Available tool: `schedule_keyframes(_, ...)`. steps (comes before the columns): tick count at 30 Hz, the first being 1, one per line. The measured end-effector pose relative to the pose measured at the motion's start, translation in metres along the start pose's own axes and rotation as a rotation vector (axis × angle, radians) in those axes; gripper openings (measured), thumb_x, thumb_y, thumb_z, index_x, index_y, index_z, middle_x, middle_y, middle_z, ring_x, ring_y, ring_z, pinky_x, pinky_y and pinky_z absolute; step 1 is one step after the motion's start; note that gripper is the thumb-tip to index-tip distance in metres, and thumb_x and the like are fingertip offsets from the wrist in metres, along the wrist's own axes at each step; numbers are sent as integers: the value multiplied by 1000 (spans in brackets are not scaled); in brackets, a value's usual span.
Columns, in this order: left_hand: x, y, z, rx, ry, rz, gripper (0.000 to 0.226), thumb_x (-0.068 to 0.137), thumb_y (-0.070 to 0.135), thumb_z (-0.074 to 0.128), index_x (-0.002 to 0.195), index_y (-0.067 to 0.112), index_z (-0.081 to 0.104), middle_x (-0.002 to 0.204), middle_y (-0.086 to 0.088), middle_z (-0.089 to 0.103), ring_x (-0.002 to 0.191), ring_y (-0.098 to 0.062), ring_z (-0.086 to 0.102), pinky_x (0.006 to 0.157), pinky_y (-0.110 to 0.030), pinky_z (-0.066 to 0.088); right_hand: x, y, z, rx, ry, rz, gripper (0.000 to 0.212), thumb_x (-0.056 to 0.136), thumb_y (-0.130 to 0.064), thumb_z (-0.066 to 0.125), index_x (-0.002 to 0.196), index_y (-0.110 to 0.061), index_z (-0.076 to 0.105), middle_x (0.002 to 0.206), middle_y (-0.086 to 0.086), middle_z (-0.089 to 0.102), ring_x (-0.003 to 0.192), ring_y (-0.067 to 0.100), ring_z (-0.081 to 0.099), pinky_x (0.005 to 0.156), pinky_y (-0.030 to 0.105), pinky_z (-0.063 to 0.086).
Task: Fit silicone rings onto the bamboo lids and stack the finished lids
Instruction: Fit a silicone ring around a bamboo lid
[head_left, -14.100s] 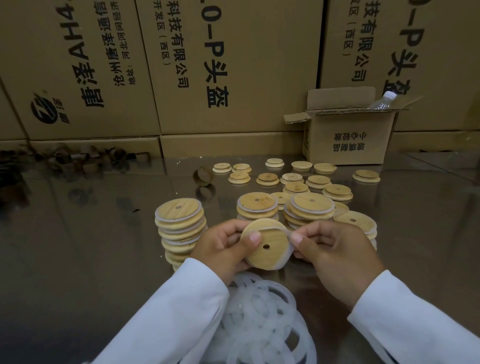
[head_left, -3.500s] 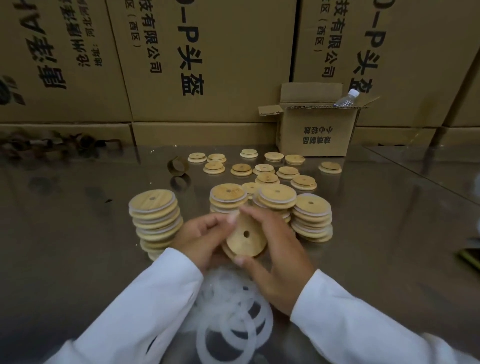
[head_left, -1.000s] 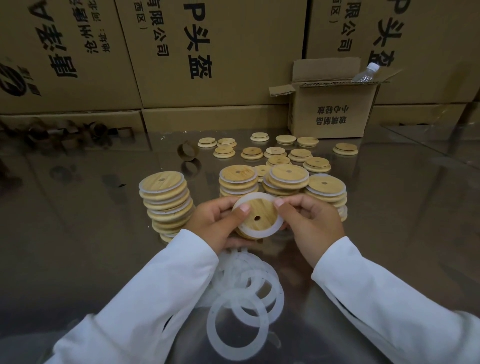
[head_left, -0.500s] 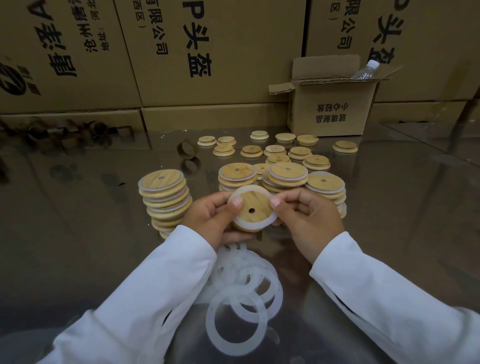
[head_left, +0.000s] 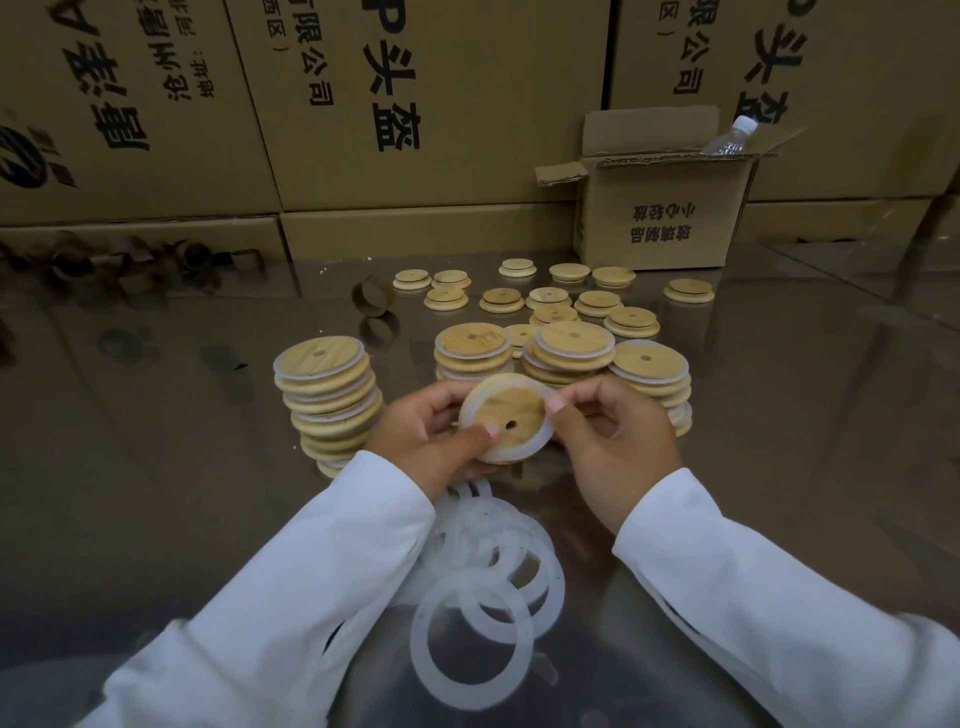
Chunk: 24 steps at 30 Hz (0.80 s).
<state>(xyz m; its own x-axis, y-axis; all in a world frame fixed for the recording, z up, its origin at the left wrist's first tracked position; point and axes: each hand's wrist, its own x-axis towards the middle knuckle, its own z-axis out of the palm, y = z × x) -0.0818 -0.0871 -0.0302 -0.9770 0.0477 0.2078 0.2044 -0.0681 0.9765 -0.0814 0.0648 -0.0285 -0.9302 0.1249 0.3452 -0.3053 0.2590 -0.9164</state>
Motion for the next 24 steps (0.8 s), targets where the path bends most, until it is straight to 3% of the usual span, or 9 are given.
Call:
schedule_keyframes(3, 0, 0, -1, 106, 29, 88, 12, 80, 6, 63, 84, 17, 67, 83, -5, 70, 79, -18, 67, 71, -29, 55, -4, -3, 0, -100, -41, -109, 20, 86, -18, 61, 70, -30, 56, 71, -15, 61, 75, 0, 58, 65, 7, 44)
schedule_keyframes(5, 1, 1, -2, 120, 29, 125, 8, 79, 9, 63, 83, 14, 67, 79, -4, 70, 73, -12, 66, 67, -22, 53, -5, -2, 1, -100, -51, -108, 21, 85, -18, 62, 70, -30, 56, 72, -14, 61, 74, 3, 59, 67, 10, 45)
schedule_keyframes(7, 1, 1, -3, 133, 29, 144, 7, 78, 11, 63, 83, 14, 66, 79, -3, 69, 72, -11, 65, 66, -21, 51, -3, -2, 0, -53, -54, -58, 19, 84, -17, 64, 69, -28, 59, 73, -10, 64, 75, 8, 62, 73, 21, 49)
schedule_keyframes(12, 1, 1, -3, 25, 13, 68, 12, 75, 17, 61, 86, 14, 65, 76, -2, 69, 74, -16, 66, 63, -28, 55, 4, -6, -6, 86, -85, 27, 23, 81, -13, 68, 62, -26, 66, 66, -6, 69, 71, 16, 66, 78, 36, 55)
schedule_keyframes(19, -1, 2, 1, -73, 45, 12, 7, 77, 11, 61, 82, 9, 65, 71, 0, 71, 68, -14, 68, 60, -27, 57, 0, -7, -5, -90, -37, -107, 16, 80, -22, 69, 69, -30, 62, 71, -12, 66, 69, 5, 63, 71, 27, 54)
schedule_keyframes(24, 1, 2, 1, -61, 98, 8, 5, 81, 5, 61, 78, 10, 62, 68, 0, 70, 66, -14, 67, 59, -29, 58, -5, -5, 0, -146, 16, -43, 15, 74, -31, 71, 71, -29, 57, 64, -15, 63, 65, -5, 60, 61, 18, 47)
